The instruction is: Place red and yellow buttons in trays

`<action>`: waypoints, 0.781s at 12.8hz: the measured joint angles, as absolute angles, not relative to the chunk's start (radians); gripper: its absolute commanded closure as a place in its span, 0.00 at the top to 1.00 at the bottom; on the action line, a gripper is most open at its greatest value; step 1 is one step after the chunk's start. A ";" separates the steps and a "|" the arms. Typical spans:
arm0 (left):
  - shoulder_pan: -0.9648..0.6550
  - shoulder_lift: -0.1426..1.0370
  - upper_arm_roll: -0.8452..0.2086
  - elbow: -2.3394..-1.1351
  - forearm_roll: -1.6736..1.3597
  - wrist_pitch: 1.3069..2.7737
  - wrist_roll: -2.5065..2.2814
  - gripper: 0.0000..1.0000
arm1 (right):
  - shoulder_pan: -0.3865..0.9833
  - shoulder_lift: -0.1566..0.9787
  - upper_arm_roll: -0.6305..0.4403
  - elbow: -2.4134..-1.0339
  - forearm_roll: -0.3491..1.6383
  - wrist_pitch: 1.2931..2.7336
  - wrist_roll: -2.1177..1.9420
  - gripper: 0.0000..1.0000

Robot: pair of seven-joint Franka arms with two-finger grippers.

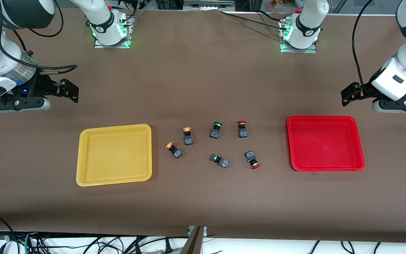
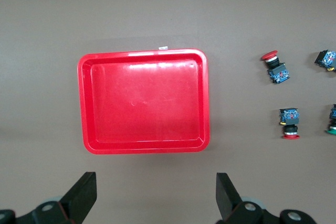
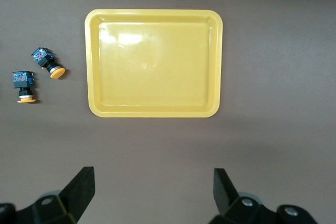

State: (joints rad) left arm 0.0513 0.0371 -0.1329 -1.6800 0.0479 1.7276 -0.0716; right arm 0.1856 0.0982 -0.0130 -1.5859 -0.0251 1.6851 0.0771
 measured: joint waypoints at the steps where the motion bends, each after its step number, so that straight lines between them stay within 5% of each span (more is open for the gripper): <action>1: 0.051 0.037 -0.133 -1.680 0.048 1.728 -0.072 1.00 | 0.186 0.098 -0.013 -1.585 -0.025 1.685 0.077 1.00; 10: 0.051 0.039 -0.133 -1.679 0.048 1.728 -0.072 1.00 | 0.186 0.111 -0.013 -1.585 -0.025 1.685 0.077 1.00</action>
